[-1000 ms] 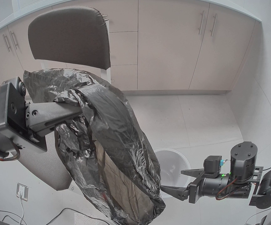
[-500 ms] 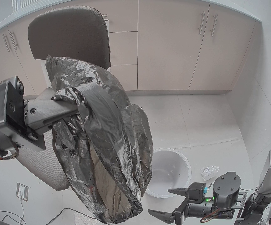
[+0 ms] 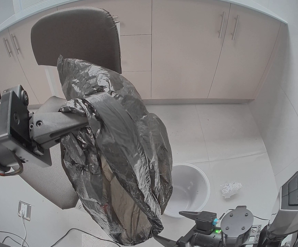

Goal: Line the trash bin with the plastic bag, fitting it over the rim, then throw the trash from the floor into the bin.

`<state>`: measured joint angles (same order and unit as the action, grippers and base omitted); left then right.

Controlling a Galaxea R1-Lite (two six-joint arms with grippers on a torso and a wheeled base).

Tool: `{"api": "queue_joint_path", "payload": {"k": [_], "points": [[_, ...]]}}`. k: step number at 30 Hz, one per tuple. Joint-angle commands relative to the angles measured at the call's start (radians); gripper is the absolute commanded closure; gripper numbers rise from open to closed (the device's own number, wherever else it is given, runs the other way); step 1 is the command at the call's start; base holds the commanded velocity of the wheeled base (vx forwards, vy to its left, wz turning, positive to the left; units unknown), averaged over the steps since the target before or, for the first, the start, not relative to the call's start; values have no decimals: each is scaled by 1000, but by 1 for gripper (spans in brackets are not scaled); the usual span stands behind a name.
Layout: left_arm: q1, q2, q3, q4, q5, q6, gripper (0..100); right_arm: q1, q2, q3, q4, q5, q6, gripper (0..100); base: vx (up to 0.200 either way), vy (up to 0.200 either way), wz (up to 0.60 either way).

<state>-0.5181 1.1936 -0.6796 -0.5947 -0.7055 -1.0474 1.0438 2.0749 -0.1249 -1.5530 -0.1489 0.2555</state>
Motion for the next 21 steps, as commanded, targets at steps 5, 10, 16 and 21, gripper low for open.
{"api": "queue_joint_path", "payload": {"k": [5, 10, 16, 21], "points": [[1, 0, 2, -1, 0, 1, 100, 55, 116, -179, -18, -97, 4, 0, 0, 0, 0], [0, -2, 2, -1, 0, 1, 100, 93, 133, -223, -18, -144, 7, 0, 0, 0, 0], [1, 0, 3, -1, 0, 3, 100, 108, 125, -257, -18, -153, 14, 0, 0, 0, 0], [0, -2, 9, -2, -2, 6, 100, 140, 125, -259, -18, -156, 13, 0, 0, 0, 0]]}}
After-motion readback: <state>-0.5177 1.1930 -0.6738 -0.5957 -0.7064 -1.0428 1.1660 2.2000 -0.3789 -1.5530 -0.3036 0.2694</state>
